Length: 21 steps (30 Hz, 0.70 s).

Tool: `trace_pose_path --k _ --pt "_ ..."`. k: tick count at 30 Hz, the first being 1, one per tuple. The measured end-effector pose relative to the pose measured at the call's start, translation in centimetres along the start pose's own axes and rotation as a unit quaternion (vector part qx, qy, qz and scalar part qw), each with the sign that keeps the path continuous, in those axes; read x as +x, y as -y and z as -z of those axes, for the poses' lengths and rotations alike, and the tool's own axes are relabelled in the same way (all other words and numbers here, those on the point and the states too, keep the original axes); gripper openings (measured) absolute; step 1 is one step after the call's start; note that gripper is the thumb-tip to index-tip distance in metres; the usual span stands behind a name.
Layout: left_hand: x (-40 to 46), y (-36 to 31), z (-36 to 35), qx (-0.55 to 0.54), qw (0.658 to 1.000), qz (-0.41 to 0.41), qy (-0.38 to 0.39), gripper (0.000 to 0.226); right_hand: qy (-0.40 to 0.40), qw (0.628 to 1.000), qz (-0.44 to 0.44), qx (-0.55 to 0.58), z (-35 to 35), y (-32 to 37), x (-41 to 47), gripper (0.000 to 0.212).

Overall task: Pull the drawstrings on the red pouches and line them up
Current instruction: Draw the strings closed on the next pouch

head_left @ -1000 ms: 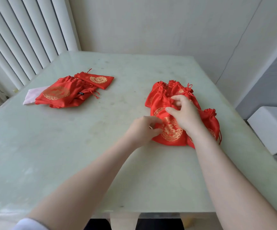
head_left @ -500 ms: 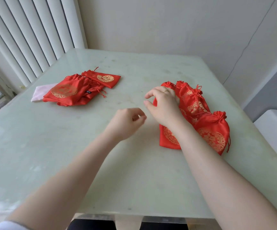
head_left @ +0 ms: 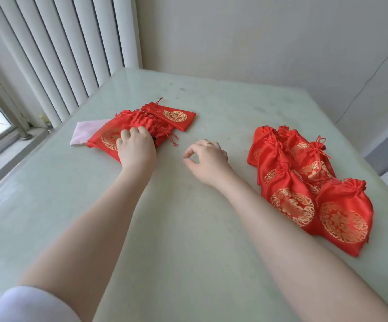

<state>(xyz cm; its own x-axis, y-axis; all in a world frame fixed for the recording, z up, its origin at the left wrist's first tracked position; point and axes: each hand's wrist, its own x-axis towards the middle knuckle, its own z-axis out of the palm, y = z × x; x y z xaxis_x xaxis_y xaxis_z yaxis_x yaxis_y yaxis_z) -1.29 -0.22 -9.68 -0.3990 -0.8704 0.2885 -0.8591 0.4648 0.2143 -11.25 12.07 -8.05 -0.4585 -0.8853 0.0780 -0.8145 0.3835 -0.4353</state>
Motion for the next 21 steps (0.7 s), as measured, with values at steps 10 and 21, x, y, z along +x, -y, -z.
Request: trace_pose_path --k 10,21 --pt "-1.9 -1.1 2.6 -0.167 0.983 -0.067 -0.028 0.017 -0.033 0.959 -0.036 0.278 -0.1 0.6 -0.4 0.019" --pt "-9.2 -5.9 3.2 -0.47 0.86 -0.196 0.024 0.025 -0.132 0.844 -0.081 0.513 1.7 -1.8 -4.3 0.024"
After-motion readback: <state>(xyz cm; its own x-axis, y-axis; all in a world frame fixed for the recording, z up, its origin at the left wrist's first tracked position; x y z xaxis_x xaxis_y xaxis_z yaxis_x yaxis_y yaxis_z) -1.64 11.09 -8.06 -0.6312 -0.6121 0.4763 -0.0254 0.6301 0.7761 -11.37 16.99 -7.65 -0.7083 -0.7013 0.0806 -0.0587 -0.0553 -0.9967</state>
